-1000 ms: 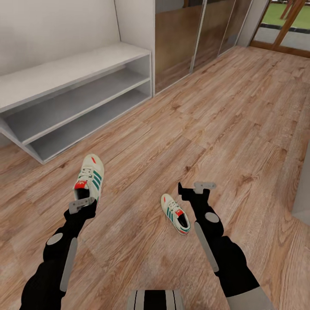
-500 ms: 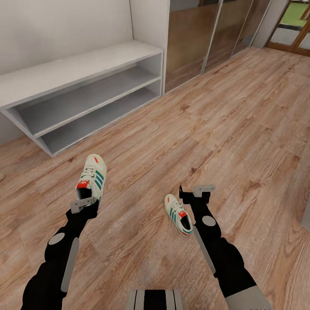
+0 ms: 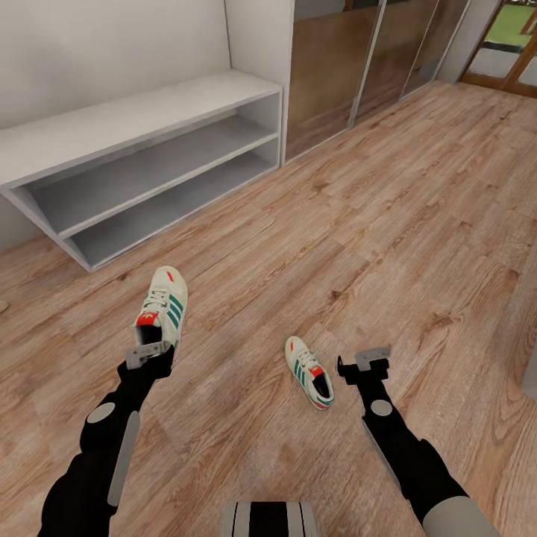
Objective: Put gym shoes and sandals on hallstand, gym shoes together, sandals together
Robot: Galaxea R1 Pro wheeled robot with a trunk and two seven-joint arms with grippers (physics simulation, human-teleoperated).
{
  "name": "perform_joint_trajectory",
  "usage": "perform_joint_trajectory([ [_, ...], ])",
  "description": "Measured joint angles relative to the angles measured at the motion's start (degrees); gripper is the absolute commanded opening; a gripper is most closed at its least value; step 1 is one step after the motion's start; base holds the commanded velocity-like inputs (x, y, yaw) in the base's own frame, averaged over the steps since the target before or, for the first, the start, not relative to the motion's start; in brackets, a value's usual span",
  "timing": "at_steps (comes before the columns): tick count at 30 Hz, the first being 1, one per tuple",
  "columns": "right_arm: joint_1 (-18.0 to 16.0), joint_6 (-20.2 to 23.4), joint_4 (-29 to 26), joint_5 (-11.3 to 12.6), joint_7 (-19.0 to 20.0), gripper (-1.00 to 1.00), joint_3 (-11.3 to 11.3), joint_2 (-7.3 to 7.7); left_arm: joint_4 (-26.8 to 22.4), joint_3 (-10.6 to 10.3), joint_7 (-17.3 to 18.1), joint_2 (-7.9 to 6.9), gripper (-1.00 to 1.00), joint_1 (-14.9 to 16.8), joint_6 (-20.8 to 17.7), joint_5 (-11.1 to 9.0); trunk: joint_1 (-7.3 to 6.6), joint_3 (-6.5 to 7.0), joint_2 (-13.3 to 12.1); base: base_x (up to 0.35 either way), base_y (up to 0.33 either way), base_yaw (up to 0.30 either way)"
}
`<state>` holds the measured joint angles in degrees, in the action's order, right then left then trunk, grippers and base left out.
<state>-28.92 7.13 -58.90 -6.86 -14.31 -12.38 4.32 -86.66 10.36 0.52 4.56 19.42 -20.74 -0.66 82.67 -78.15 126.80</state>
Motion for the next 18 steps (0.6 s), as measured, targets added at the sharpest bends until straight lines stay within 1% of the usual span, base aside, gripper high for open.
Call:
perform_joint_trajectory([
  [3, 0.00, -1.04, 0.38, 0.07, 0.07, 1.00, 0.05, 0.87, 0.00, -0.38, 0.00, -0.02, -1.00, -0.02, 0.00, 0.02, 0.00, 0.00, 0.00, 0.000, 0.000, 0.000],
  [6, 0.00, -1.27, 0.63, 0.09, 0.40, 1.00, 0.07, 1.07, 0.01, -0.50, 0.00, 0.00, -1.00, -0.02, 0.00, 0.03, 0.00, 0.00, 0.00, 0.000, 0.000, 0.000],
  [8, 0.00, -1.36, 0.74, 0.05, 2.33, 1.00, 0.02, 1.16, 0.01, -0.52, 0.00, 0.01, -1.00, -0.04, 0.00, 0.04, 0.00, 0.00, 0.00, 0.000, 0.000, 0.000],
  [10, 0.00, -1.43, 0.78, 0.03, 5.51, 1.00, 0.00, 1.12, 0.00, -0.52, 0.00, 0.01, -1.00, -0.01, 0.00, -0.01, 0.00, 0.00, 0.00, 0.000, 0.000, 0.000],
  [12, 0.00, -1.46, 0.80, 0.02, 7.68, 1.00, -0.01, 1.07, 0.01, -0.53, 0.00, 0.01, -1.00, -0.02, 0.00, -0.04, 0.00, 0.00, 0.00, 0.000, 0.000, 0.000],
  [18, 0.00, -1.43, 0.81, 0.04, 9.08, 1.00, -0.33, 1.03, 0.00, -0.59, 0.00, 0.01, -1.00, -0.02, -0.04, -0.05, 0.00, 0.00, 0.00, 0.000, 0.000, 0.000],
])
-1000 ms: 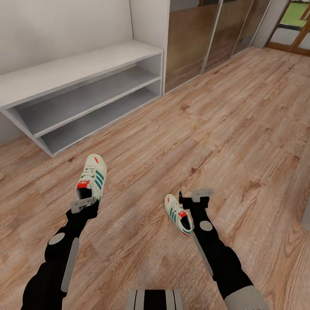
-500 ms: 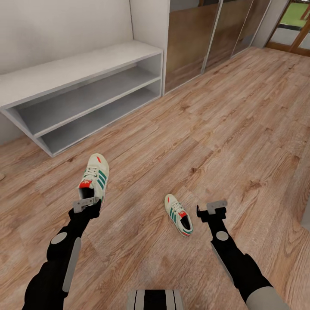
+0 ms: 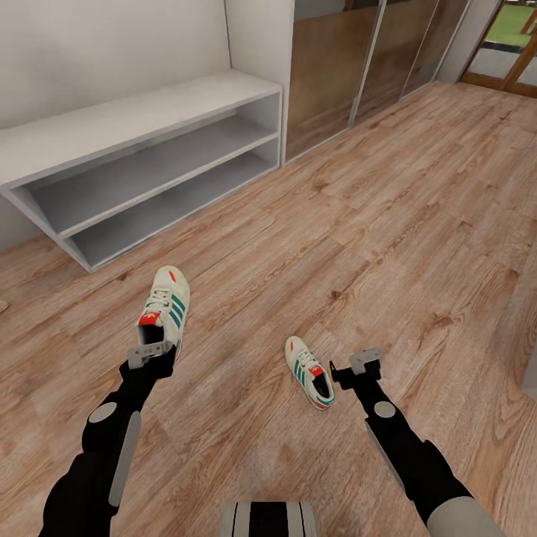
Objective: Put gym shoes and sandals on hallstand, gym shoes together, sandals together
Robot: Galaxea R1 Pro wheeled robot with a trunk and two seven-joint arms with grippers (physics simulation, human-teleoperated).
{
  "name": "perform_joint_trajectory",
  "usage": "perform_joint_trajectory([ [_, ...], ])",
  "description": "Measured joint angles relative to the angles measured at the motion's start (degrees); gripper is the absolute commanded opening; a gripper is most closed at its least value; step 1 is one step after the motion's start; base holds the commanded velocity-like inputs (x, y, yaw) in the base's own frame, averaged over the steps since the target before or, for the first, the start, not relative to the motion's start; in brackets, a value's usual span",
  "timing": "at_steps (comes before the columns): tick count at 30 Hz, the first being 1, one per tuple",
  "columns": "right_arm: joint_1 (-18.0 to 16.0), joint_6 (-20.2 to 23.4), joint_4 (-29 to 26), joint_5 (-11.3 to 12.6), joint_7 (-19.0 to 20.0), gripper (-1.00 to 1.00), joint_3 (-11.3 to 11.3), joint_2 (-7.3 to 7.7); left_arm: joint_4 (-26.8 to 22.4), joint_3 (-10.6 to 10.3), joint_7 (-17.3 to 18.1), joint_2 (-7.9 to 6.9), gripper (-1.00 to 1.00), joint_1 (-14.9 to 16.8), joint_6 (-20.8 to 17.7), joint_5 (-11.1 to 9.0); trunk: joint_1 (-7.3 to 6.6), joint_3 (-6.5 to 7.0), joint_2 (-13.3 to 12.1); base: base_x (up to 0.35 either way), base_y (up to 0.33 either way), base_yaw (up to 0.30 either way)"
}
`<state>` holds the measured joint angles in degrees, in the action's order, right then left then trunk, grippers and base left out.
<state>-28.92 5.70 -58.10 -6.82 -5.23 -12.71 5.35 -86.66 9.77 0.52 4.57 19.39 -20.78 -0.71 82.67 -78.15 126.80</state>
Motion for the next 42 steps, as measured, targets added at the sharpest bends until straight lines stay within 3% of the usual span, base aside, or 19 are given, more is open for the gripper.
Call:
perform_joint_trajectory([
  [18, 0.00, 0.01, 0.09, 0.06, 0.31, 1.00, -0.12, -0.05, 0.04, -0.01, 0.00, -0.01, -1.00, 0.02, -0.11, 0.00, 0.00, 0.00, 0.00, 0.000, 0.000, 0.000],
  [32, 0.00, -0.01, 0.09, -0.38, 0.24, 1.00, -0.19, -0.06, 0.02, -0.04, 0.00, -0.02, -1.00, 0.03, -0.13, 0.01, 3.07, -2.51, 5.60, 0.000, 0.000, 0.000],
  [36, 0.00, 0.00, 0.09, -0.53, 0.22, 1.00, -0.20, -0.13, 0.04, -0.05, 0.00, -0.04, -1.00, 0.03, -0.18, 0.00, 3.29, -2.69, 6.00, 0.000, 0.000, 0.000],
  [42, 0.00, 0.00, 0.07, -0.52, 0.22, 1.00, -0.20, -0.16, 0.02, -0.06, 0.00, -0.02, -1.00, 0.01, -1.89, 0.01, 4.61, -3.76, 8.41, 0.000, 0.000, 0.000],
])
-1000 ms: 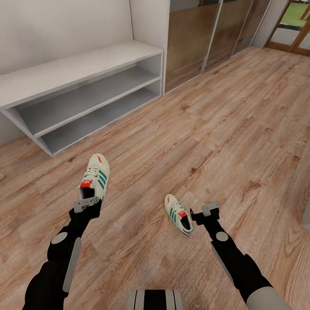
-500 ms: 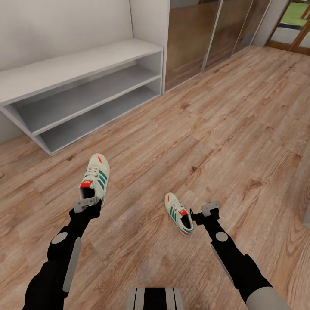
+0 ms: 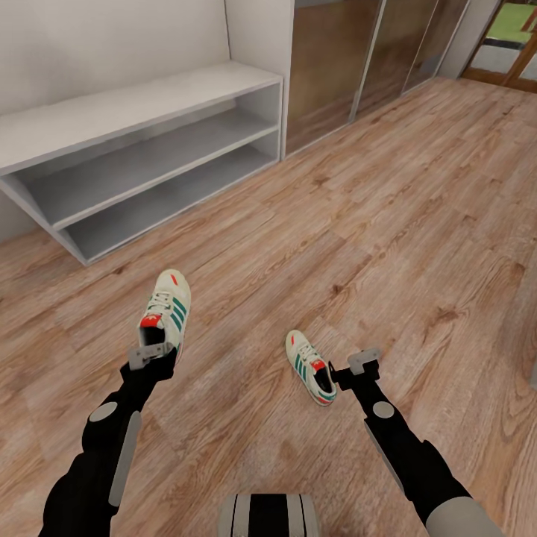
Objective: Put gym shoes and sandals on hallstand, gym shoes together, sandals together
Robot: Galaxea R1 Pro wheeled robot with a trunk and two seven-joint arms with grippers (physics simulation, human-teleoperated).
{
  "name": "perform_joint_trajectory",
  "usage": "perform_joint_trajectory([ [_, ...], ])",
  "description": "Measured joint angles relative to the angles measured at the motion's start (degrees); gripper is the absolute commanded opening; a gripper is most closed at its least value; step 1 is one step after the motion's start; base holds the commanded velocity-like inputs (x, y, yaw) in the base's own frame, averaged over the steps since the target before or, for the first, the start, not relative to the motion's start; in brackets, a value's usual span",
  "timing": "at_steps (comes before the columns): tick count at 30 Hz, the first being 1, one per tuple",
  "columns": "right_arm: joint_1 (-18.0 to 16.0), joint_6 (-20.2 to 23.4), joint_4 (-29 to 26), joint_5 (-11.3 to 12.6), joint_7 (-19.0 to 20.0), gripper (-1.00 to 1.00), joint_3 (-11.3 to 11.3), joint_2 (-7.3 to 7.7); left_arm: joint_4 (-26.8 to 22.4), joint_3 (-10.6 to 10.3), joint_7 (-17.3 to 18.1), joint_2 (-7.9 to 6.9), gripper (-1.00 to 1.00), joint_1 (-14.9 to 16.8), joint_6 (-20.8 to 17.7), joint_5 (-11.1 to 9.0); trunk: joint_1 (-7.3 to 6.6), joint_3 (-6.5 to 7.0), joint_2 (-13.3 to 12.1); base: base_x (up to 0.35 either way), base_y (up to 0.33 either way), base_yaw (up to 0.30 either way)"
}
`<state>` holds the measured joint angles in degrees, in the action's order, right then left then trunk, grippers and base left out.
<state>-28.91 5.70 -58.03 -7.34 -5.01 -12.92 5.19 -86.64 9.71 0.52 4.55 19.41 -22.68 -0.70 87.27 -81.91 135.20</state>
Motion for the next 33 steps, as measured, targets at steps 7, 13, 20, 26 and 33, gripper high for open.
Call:
perform_joint_trajectory([
  [7, 0.00, 0.02, 0.02, 0.30, 0.00, 1.00, 0.23, -0.13, -0.01, 0.08, 0.00, -0.06, -1.00, 0.00, -1.13, -0.05, 1.54, -1.26, 2.81, 0.000, 0.000, 0.018],
  [13, 0.00, 0.01, -0.04, 0.13, -0.08, 1.00, 0.13, -0.02, -0.39, -0.23, 0.01, -0.17, -1.00, 0.81, -6.99, -0.25, 2.86, -2.33, 5.21, 0.000, 0.000, 0.003],
  [20, 0.00, 0.01, -0.06, 0.37, -0.05, 1.00, 0.29, 0.06, -0.80, -2.55, 0.01, -0.30, -1.00, 6.78, -13.07, -0.34, 4.39, -3.69, 8.02, 0.000, 0.000, 0.018],
  [26, 0.00, -0.10, -0.04, 0.46, -0.05, 1.00, 0.30, 0.08, -0.97, -3.28, 0.06, -0.23, -1.00, 14.30, -17.47, -0.33, 4.55, -5.46, 8.12, 0.000, 0.000, 0.082],
  [33, 0.00, -0.16, -0.07, 0.41, -0.08, 1.00, 0.08, -0.07, -0.98, -7.14, 0.01, -0.18, -1.00, 16.39, -17.98, -0.20, 4.74, -7.40, 8.21, 0.000, 0.000, 0.015],
])
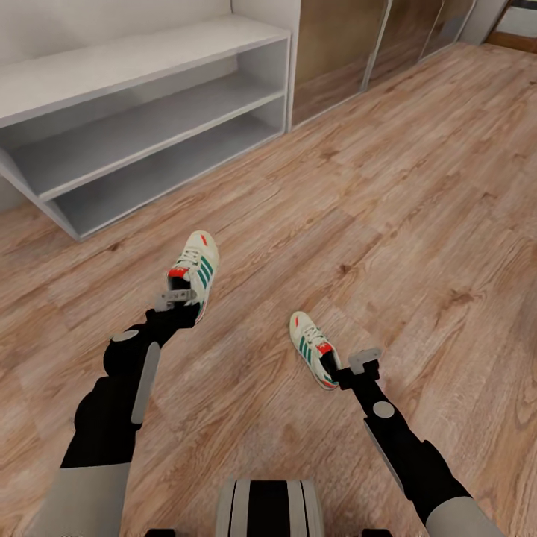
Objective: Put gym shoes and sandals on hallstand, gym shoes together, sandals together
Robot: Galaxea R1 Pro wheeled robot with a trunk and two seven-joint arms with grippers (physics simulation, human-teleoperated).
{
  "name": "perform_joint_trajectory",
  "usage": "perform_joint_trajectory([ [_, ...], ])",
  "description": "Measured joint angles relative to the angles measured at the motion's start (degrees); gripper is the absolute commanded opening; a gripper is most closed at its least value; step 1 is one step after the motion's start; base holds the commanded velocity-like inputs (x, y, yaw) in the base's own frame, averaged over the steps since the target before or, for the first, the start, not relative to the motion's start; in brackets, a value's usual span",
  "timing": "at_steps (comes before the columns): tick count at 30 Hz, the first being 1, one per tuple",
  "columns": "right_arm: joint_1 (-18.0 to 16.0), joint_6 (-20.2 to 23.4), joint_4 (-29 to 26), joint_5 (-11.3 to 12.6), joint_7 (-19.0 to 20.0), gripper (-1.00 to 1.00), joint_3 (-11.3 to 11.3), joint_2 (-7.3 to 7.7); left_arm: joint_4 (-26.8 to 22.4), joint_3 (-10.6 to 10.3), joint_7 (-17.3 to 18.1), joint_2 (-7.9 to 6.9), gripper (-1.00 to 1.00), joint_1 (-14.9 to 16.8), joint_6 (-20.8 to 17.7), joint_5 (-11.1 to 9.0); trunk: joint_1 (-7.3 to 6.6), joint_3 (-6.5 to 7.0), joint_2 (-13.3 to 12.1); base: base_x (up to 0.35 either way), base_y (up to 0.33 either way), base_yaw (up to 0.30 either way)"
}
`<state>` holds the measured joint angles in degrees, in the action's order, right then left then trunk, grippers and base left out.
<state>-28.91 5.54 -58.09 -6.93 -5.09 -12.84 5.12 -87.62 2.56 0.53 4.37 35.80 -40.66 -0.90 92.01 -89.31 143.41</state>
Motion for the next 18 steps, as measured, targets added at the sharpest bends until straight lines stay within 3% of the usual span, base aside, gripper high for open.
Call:
perform_joint_trajectory([
  [8, 0.00, 0.00, 0.08, -0.26, -0.01, 1.00, -0.04, -0.07, 0.00, -0.43, -0.01, 0.02, -1.00, 0.06, -0.03, 0.09, 0.08, -1.09, 0.04, 0.000, 0.000, 0.068],
  [18, 0.00, 0.00, 0.04, -0.36, -0.01, 1.00, 0.00, -0.03, 0.00, -0.45, -0.01, 0.02, -1.00, 0.06, -0.03, 0.10, 0.28, -3.46, 0.15, 0.000, 0.000, 0.103],
])
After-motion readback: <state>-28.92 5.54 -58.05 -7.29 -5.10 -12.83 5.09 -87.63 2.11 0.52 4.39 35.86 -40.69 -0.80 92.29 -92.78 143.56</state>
